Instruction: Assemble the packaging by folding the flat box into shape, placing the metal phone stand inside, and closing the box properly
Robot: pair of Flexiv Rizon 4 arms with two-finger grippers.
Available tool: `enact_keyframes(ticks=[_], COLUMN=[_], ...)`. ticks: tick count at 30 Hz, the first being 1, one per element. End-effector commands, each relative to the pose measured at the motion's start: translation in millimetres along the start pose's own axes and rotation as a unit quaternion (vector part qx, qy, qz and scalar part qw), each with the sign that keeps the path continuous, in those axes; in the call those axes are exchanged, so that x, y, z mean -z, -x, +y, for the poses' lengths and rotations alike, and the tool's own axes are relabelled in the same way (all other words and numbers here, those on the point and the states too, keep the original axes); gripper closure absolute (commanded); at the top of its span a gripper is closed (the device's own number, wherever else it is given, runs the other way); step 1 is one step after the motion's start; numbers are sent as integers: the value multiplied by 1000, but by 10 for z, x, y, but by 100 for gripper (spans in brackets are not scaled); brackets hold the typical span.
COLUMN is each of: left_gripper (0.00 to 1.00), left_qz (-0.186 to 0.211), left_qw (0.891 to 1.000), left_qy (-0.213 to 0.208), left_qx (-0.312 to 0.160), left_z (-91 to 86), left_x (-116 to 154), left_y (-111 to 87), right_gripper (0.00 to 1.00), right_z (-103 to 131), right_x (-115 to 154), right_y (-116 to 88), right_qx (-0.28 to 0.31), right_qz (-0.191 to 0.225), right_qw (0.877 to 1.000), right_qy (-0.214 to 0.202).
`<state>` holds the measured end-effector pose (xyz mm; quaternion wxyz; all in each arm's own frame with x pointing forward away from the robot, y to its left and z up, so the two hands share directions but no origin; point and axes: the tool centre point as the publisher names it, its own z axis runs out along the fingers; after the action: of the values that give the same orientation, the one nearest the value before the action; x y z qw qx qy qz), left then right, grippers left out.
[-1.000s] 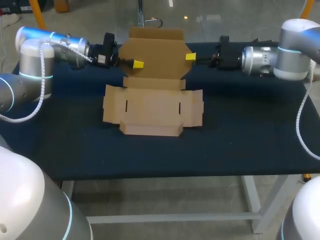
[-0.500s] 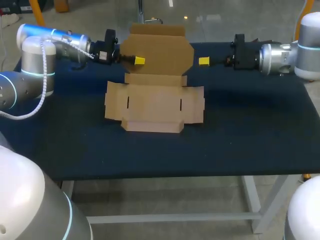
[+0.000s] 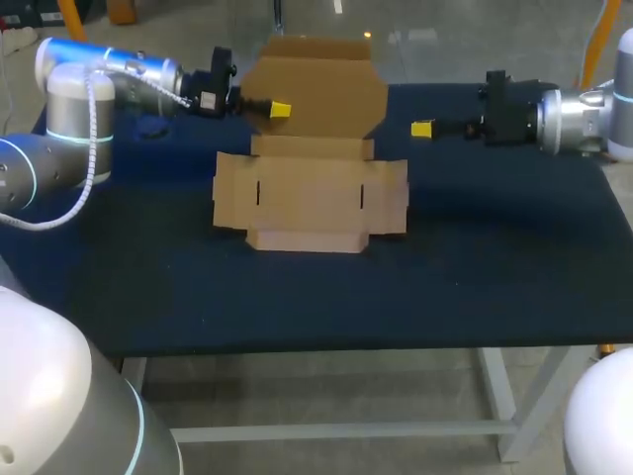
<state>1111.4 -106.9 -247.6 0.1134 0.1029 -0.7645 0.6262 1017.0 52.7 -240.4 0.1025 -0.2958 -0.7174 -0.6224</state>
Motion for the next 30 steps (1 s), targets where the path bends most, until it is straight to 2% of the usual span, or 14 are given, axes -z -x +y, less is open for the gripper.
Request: enact_keyframes(ticks=[1,3,4,8,9,19,22,30], left_gripper=[100,100,100,100,100,100,100,100], left_qz=[-9,-10,-10,-15,-15,-17,-16,-16], left_qw=[1000,1000,1000,1000,1000,999,999,999], left_qy=[1,0,-2,-8,-10,-20,-21,-21], left_qx=[-5,-10,-12,-20,-21,-38,-39,-39], left_z=[-77,-112,-127,-163,-174,-270,-293,-293], left_x=[-19,-27,-31,-50,-52,-81,-84,-84], left_y=[-65,-78,-85,-105,-111,-192,-206,-206], right_gripper=[54,57,62,98,100,100,100,100], right_z=[-44,-72,-86,-142,-153,-285,-331,-331], right_x=[143,205,231,313,331,496,556,556], right_y=[-129,-152,-164,-229,-245,-431,-492,-492], right_qx=[10,15,17,26,28,82,78,78], right_qz=[-61,-67,-70,-79,-82,-106,-115,-115], right_qw=[998,998,997,997,996,991,990,990], right_qy=[0,-1,-1,-1,-1,-21,-27,-27])
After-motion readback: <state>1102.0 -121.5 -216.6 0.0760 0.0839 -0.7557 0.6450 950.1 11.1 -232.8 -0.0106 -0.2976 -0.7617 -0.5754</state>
